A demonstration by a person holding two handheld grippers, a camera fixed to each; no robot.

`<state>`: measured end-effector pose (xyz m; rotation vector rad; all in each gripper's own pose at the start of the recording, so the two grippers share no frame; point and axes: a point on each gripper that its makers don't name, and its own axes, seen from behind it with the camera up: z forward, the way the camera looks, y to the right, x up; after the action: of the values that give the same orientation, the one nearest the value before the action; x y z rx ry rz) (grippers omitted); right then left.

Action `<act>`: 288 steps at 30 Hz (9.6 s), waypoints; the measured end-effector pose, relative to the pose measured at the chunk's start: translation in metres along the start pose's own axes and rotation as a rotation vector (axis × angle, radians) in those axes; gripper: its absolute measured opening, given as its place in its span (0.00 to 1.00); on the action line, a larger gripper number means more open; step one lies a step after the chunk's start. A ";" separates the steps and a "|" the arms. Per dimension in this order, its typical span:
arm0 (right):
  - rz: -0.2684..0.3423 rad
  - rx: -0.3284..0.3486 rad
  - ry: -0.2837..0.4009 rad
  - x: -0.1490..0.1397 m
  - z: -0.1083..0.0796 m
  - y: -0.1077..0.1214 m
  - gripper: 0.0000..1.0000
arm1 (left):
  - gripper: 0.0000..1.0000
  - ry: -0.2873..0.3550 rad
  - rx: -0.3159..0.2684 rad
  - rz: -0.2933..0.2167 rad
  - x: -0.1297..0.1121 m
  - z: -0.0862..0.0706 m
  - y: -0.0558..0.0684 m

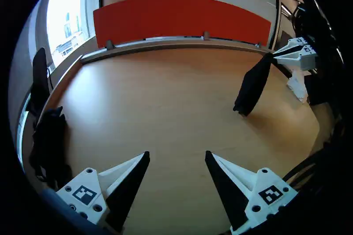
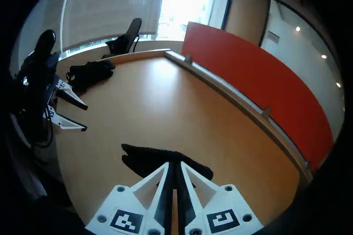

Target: Fold towel

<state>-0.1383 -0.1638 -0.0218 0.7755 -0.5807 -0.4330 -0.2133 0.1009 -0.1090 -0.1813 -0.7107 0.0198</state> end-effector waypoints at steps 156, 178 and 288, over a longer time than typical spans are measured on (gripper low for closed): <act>0.431 -0.272 -0.735 -0.429 -0.203 0.225 0.04 | 0.93 -0.049 0.049 0.060 0.015 0.007 0.031; 0.449 -0.304 -0.724 -0.430 -0.204 0.229 0.05 | 0.93 -0.047 0.043 0.068 0.019 0.009 0.033; 0.645 -0.858 0.327 -0.214 -0.231 0.257 0.84 | 0.93 0.114 0.051 -0.026 0.068 -0.005 0.016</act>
<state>-0.1168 0.2417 -0.0304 -0.1815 -0.2610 0.0677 -0.1578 0.1212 -0.0718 -0.1234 -0.5978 0.0029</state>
